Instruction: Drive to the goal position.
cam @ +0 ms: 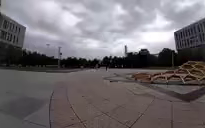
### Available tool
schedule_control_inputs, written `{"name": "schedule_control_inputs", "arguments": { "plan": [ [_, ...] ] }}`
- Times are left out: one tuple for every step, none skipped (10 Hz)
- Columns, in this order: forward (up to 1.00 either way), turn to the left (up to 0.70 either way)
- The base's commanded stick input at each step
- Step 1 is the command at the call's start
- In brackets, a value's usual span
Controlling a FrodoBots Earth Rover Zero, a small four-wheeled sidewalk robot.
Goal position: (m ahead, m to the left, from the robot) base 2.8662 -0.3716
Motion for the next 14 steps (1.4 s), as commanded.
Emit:
{"name": "schedule_control_inputs", "arguments": {
  "plan": [
    [0.7, 0.0],
    [0.7, 0.0],
    [0.7, 0.0],
    [0.7, 0.0],
    [0.7, 0.0],
    [0.7, 0.0],
    [0.7, 0.0],
    [0.7, 0.0],
    [0.7, 0.0],
    [0.7, 0.0],
    [0.7, 0.0],
    [0.7, 0.0],
    [0.7, 0.0],
    [0.7, 0.0]
  ]
}}
